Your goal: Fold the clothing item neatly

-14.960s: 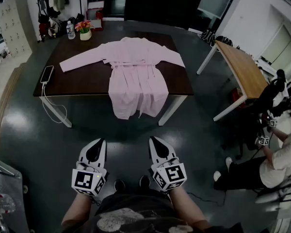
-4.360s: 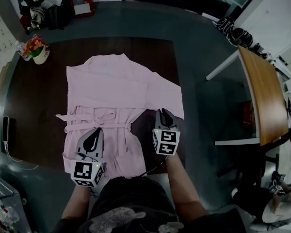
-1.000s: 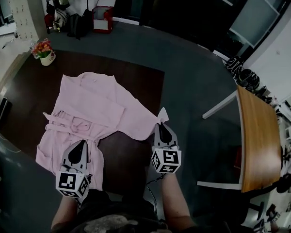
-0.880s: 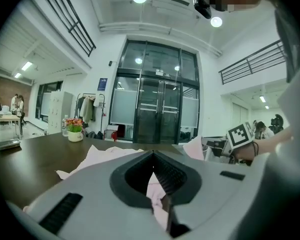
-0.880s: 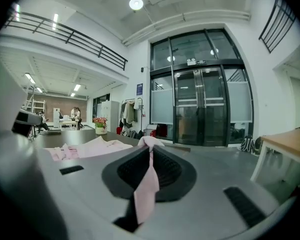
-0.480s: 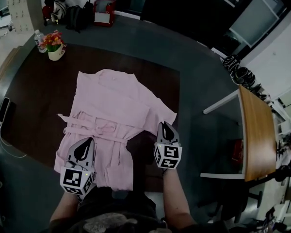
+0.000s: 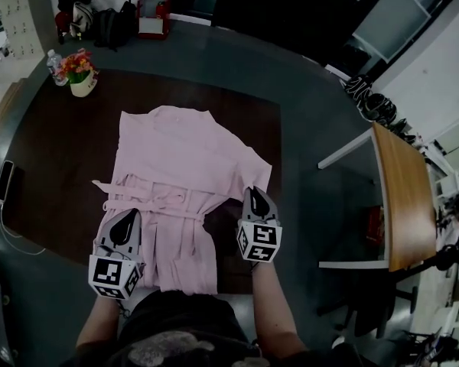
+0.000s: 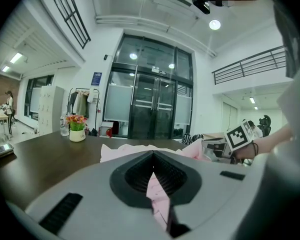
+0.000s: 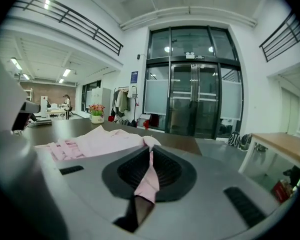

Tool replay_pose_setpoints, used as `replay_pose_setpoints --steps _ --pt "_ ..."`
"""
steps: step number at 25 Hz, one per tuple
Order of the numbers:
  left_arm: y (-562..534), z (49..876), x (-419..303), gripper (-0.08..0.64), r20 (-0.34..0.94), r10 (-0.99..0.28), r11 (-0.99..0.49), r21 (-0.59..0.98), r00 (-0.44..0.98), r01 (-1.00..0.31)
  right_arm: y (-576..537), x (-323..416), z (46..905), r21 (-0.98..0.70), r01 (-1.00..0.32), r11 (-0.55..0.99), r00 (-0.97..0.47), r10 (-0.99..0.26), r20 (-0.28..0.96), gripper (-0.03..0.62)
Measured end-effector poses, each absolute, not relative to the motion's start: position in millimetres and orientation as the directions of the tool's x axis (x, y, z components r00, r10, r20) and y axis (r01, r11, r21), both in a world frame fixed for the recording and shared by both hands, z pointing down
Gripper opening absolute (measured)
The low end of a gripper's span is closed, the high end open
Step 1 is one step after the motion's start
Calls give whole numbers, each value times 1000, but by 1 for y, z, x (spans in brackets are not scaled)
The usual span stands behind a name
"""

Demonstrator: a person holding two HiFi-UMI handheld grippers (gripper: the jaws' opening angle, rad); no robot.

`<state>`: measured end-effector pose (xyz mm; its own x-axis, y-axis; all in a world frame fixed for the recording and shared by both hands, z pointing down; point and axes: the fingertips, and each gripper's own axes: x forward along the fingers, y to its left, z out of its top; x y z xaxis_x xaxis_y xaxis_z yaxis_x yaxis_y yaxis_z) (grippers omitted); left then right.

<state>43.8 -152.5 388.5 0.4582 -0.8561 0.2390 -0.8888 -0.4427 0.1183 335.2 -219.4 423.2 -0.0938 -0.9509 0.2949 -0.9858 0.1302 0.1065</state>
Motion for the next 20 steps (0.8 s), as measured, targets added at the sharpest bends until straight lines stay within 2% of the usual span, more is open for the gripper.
replay_pose_setpoints --steps 5,13,16,20 --pt "-153 376 50 9 228 -863 -441 97 451 -892 -216 316 421 59 -986 156 -134 -953 273 12" --pt "-165 370 41 9 220 -859 -456 79 462 -886 -228 269 406 83 -968 238 -210 -943 260 13" --pt "-178 377 26 9 222 -838 -492 87 498 -866 -244 250 412 127 -966 226 -185 -944 273 12" --pt "-201 378 0 9 220 -797 -555 102 563 -826 -263 234 406 157 -979 132 -86 -958 272 13"
